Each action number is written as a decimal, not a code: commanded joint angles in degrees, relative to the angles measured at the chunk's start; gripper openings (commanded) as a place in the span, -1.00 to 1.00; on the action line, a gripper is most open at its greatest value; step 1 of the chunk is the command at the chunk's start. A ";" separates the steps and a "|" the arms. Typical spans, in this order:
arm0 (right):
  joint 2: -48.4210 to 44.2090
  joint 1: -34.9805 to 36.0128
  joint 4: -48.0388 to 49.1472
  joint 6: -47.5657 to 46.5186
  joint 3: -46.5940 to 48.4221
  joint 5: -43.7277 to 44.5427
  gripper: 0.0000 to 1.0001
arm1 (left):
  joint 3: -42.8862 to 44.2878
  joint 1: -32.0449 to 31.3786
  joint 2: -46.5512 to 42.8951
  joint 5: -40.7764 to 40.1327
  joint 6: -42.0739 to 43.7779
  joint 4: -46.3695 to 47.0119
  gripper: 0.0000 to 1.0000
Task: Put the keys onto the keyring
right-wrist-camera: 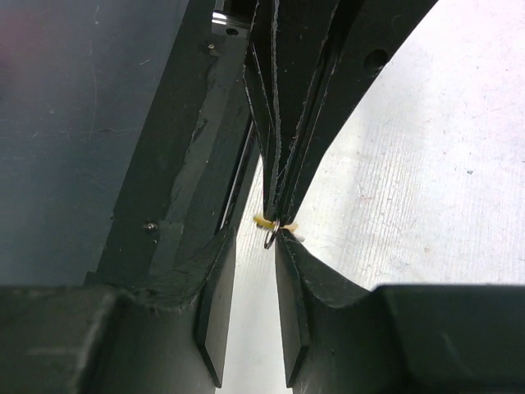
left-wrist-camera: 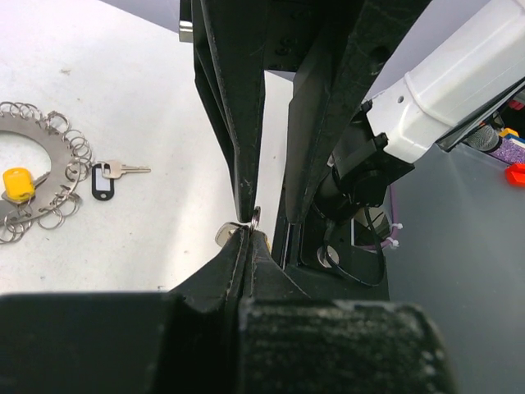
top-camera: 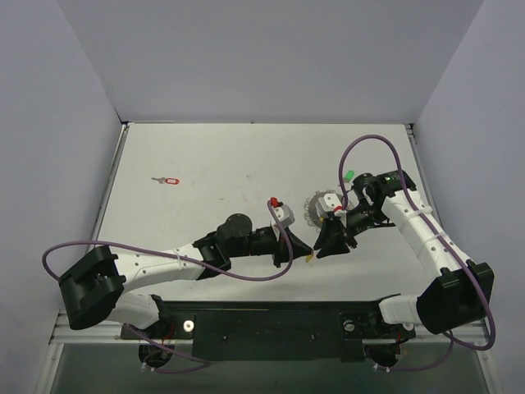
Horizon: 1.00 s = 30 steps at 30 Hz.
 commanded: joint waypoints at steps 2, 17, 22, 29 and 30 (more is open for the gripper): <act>0.21 -0.10 -6.59 2.45 -0.03 -2.21 -0.57 | 3.52 -0.23 -1.77 -0.78 1.11 -4.33 -1.00; 0.74 0.78 -1.40 8.60 -0.48 -0.80 -0.55 | 5.10 -0.23 -1.43 -0.43 0.50 -5.30 -1.00; 0.74 0.87 -0.34 9.66 -0.83 -0.53 -0.53 | 5.28 -0.23 -1.25 -0.16 -0.20 -4.68 -1.00; 1.01 0.96 0.89 10.98 -1.00 -0.36 -0.53 | 5.37 -0.31 -0.72 0.36 -0.99 -3.98 -1.00; 1.01 0.96 1.06 11.07 -1.09 -0.45 -0.53 | 5.37 -0.40 -0.63 0.36 -0.99 -3.98 -1.00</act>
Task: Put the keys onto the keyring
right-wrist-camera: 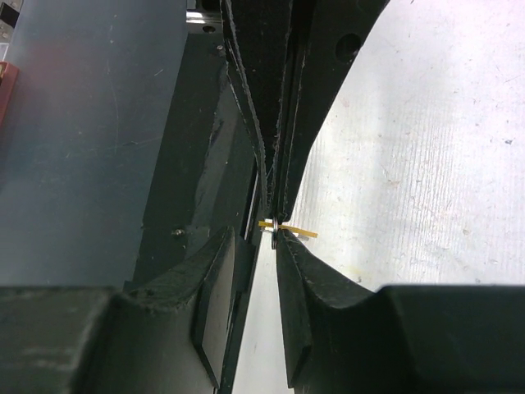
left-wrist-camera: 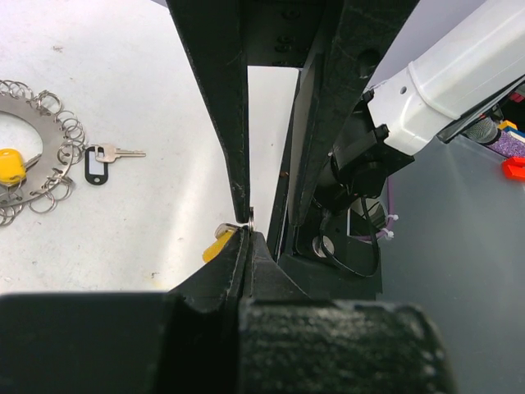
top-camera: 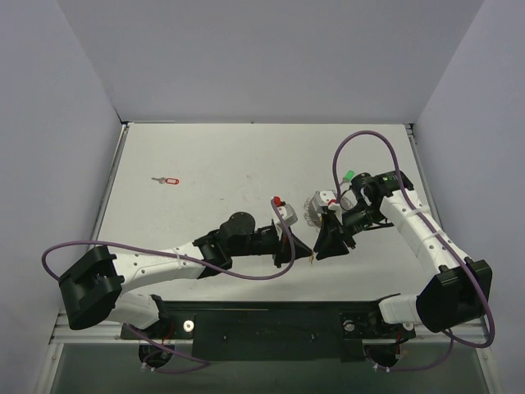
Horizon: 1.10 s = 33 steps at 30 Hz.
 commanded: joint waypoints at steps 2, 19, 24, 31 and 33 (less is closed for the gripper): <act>0.50 0.52 -0.95 1.10 -0.61 -1.06 -0.55 | 3.31 -0.29 -0.41 0.58 -0.91 2.29 -1.00; 0.94 -1.50 -0.07 2.33 -1.22 0.26 -0.57 | -2.13 0.32 -3.66 -2.58 1.11 2.19 -1.00; 2.00 -2.64 2.12 3.74 -2.98 5.61 -0.37 | -7.49 1.99 -2.62 -5.04 -4.14 6.60 -0.45; 2.79 -6.50 8.36 14.86 -4.48 9.92 -0.21 | -5.13 4.19 5.11 -3.21 -3.47 0.21 0.05; 2.35 -7.39 12.13 21.97 -4.39 12.19 -0.18 | -2.32 5.06 7.58 -1.45 -0.48 -4.55 0.05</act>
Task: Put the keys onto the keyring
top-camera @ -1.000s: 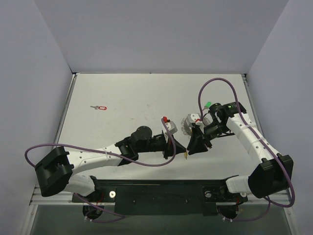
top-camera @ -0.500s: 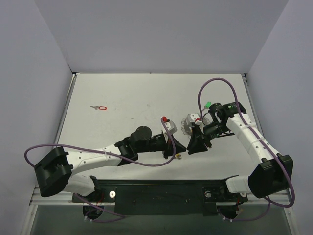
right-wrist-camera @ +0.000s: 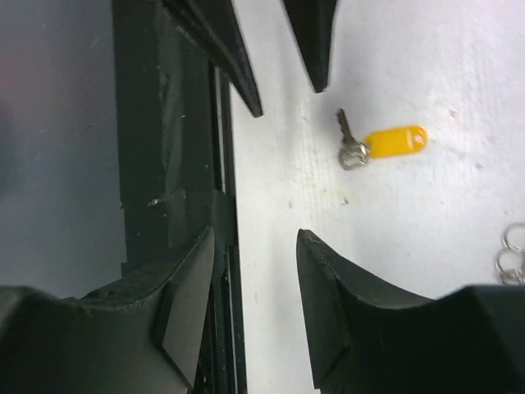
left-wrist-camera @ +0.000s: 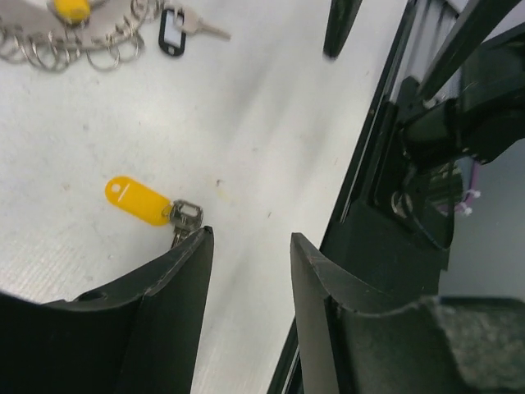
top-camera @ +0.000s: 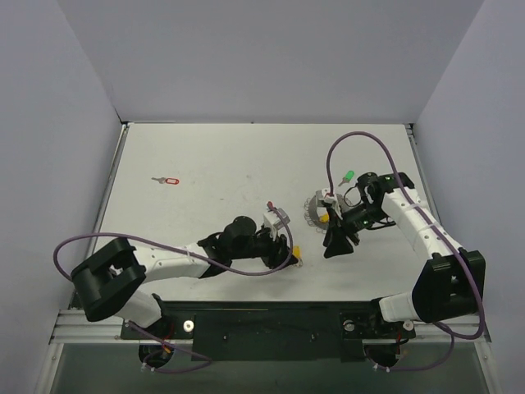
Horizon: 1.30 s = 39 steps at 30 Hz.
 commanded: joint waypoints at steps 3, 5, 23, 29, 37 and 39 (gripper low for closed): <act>-1.11 -1.54 16.16 24.34 -3.01 8.46 -0.15 | 5.32 4.68 5.10 6.53 4.22 -6.13 -0.01; -1.90 1.26 22.76 32.61 -5.12 14.34 -0.14 | 3.31 7.31 3.88 8.47 1.86 -4.11 -0.03; 11.18 22.19 37.65 54.00 -3.20 37.39 -0.15 | -12.61 16.91 -20.39 -9.89 -6.25 -1.81 0.42; 14.62 25.18 37.57 54.35 -2.68 38.80 -0.22 | -14.28 17.53 -21.53 -10.42 -5.98 -1.64 0.42; 16.29 27.21 35.99 53.39 -2.50 38.19 -0.37 | -15.07 17.96 -22.76 -10.07 -5.54 -1.64 0.42; 16.73 27.38 35.72 53.39 -2.41 38.36 -0.43 | -15.08 18.05 -22.85 -9.72 -5.63 -1.72 0.42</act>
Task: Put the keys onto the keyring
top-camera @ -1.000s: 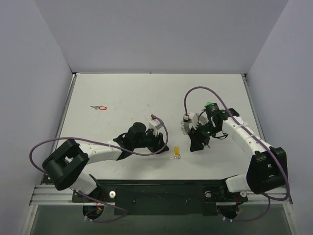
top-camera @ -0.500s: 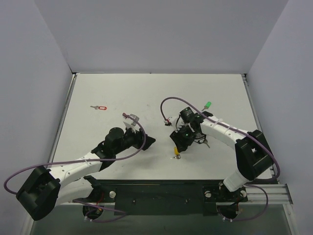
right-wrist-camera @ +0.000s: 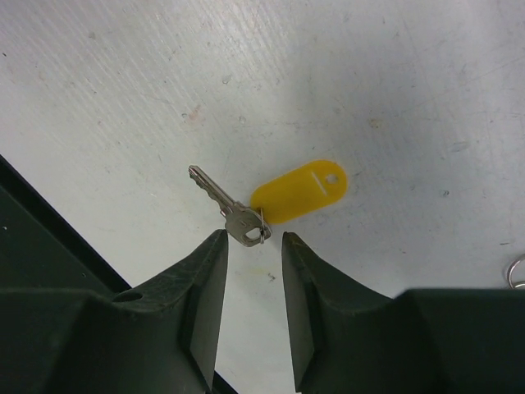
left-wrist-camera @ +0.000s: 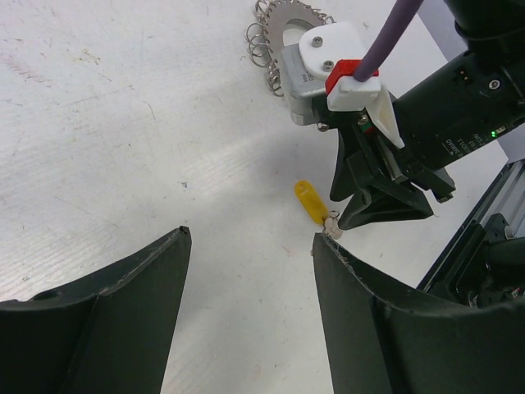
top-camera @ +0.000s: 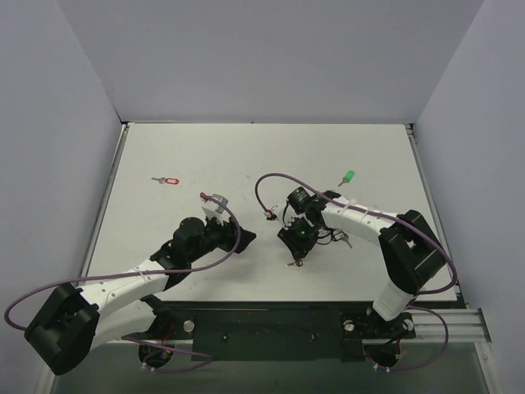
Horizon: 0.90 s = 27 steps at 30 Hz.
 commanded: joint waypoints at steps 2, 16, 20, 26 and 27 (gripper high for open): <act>1.11 0.83 -2.92 -0.06 2.00 1.53 -0.46 | 0.07 0.37 -1.45 -0.15 -0.06 2.69 0.42; 2.60 1.01 -3.45 0.21 2.27 0.92 -0.74 | -0.37 0.46 -3.21 -0.06 -0.32 1.64 0.42; 2.86 1.00 -3.54 0.30 2.44 0.92 -0.77 | -0.63 0.37 -3.82 -0.06 -0.50 1.46 0.41; 1.99 0.92 -5.11 -1.54 3.15 -1.35 -1.00 | -1.68 0.37 -5.58 0.90 -0.50 2.33 0.39; 1.46 0.83 -6.51 -2.42 3.67 -2.06 -1.00 | -2.30 0.37 -6.10 1.78 -0.15 2.77 0.36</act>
